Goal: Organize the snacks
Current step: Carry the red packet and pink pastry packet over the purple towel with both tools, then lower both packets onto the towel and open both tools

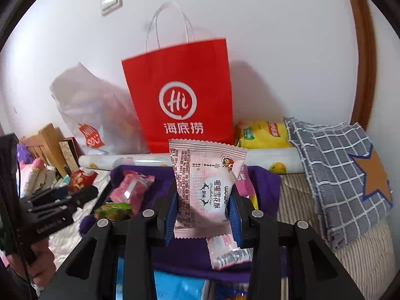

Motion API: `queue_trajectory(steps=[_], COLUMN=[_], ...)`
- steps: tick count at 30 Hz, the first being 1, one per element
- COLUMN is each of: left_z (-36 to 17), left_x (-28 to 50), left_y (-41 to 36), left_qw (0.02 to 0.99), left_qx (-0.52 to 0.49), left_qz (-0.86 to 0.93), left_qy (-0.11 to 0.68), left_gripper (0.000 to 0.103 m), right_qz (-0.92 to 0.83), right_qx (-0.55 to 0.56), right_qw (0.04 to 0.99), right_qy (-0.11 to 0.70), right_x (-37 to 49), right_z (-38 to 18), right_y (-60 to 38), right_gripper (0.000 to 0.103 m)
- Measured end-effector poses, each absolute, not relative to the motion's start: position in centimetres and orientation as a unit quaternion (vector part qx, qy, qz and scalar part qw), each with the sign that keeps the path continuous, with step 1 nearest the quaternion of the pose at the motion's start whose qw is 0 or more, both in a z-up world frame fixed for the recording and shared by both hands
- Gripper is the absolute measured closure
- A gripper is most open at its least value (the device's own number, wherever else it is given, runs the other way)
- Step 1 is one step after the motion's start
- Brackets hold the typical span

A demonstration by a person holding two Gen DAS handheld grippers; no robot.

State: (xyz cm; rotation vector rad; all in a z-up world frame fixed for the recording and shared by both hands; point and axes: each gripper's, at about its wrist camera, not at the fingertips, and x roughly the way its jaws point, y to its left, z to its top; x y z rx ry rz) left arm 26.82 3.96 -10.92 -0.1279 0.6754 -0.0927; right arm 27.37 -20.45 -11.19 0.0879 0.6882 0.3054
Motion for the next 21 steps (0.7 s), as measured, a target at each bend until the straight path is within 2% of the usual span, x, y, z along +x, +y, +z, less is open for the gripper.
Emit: queue_trajectory(steps=[7,14,21], left_z=[-13.8,-14.1,-14.5], left_x=[27.2,27.1,27.1], left_y=[5.8,6.6,5.9], left_qw=[0.925,0.919,0.918], left_qx=[-0.094,-0.134,-0.129], left_qz=[-0.046,-0.070,-0.075], left_qy=[0.366,0.365,0.368], left_gripper=[0.059,0.059,0.059], right_qz=[0.159,0.177,0.178], right_qx=[0.038,0.031,0.031], right_qw=[0.905,0.893,0.886], right_qy=[0.393,0.412,0.427], right_x=[28.8,28.9,29.2], right_z=[-16.2,-17.5,-18.0], right_y=[-20.0,-19.3,-19.2], right_gripper=[0.067,0.066,0.066])
